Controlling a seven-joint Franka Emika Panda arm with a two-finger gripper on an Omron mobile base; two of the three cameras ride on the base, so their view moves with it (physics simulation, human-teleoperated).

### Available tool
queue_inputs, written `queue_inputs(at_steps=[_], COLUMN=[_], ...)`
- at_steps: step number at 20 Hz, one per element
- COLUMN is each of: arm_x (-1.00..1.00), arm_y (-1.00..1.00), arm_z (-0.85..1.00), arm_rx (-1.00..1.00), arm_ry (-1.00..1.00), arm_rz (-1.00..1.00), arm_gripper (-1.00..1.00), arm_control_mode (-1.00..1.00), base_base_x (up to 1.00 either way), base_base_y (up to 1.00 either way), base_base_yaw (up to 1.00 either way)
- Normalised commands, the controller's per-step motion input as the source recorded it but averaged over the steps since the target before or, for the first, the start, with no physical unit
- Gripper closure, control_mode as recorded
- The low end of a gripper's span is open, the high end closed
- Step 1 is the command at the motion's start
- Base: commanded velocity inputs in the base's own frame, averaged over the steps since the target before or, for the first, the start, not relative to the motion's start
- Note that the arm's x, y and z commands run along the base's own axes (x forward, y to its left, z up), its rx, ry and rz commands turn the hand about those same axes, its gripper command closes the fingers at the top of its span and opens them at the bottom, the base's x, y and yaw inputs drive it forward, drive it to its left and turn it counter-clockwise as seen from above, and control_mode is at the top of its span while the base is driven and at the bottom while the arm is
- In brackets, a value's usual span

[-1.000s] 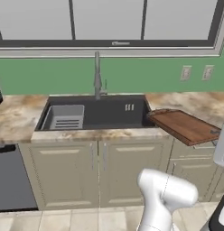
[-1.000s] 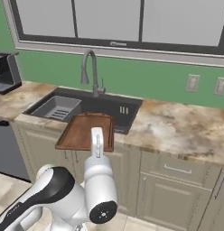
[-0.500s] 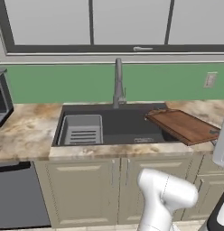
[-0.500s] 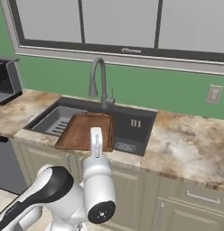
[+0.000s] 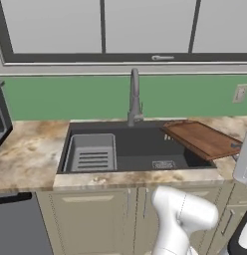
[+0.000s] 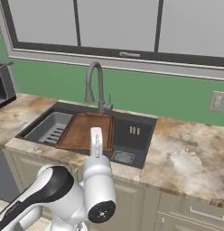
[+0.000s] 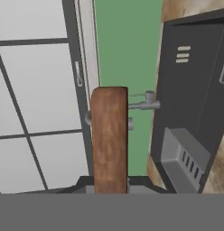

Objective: Move the cutting board and knife to the sink. Then move spray from the cabinet to the counter.

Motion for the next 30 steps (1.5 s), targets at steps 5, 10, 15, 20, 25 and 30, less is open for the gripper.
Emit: queue_inputs(at_steps=[5, 10, 15, 20, 25, 30], arm_x=[0.0, 0.0, 0.0, 0.0, 0.0, 0.0], arm_y=[0.0, 0.0, 0.0, 0.0, 0.0, 0.0], arm_z=[0.0, 0.0, 0.0, 0.0, 0.0, 0.0], arm_rx=[0.0, 0.0, 0.0, 0.0, 0.0, 0.0], arm_ry=[0.0, 0.0, 0.0, 0.0, 0.0, 0.0], arm_rz=[0.0, 0.0, 0.0, 0.0, 0.0, 0.0], arm_gripper=[1.0, 1.0, 1.0, 1.0, 1.0, 1.0], arm_control_mode=[1.0, 1.0, 1.0, 1.0, 1.0, 1.0], base_base_x=[0.32, 0.47, 0.43, 0.32, 0.12, 0.0], base_base_y=[0.05, 0.06, 0.04, 0.03, 0.0, 0.0], base_base_yaw=[0.0, 0.0, 0.0, 0.0, 0.0, 0.0])
